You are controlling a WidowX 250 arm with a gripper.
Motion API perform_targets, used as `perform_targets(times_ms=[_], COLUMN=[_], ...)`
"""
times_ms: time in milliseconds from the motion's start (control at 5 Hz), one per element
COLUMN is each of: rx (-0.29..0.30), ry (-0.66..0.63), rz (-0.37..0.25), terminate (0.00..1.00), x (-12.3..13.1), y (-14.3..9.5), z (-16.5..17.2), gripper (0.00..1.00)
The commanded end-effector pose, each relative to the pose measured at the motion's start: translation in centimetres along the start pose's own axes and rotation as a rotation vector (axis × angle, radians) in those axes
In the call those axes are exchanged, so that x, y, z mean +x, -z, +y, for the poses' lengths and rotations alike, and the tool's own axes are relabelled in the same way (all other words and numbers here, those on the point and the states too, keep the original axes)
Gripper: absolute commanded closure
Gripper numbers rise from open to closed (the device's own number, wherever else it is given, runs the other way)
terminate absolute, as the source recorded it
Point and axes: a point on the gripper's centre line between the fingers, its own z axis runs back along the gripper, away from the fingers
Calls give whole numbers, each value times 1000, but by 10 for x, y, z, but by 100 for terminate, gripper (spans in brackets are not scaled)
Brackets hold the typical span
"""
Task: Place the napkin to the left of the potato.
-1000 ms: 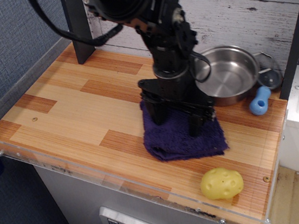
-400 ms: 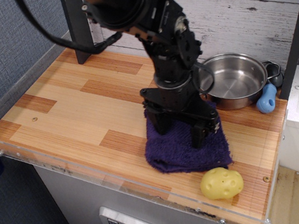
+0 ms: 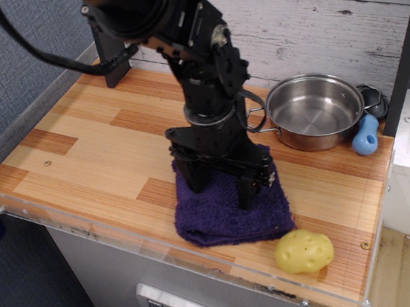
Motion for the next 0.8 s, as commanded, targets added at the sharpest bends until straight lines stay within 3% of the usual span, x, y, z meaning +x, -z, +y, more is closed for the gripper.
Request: perform_targets(times_ms=[0,200,400,600], rx=[-10,-11,-43,-37], ry=[3,-3,-21,-35], rz=[-39,-52,-102,-143], terminate=[0,0,0,0], x=[1,2,9,13], y=[-12,-15,-34,-58], z=[-3,-5,-6,-9], gripper=[0,0,0,0])
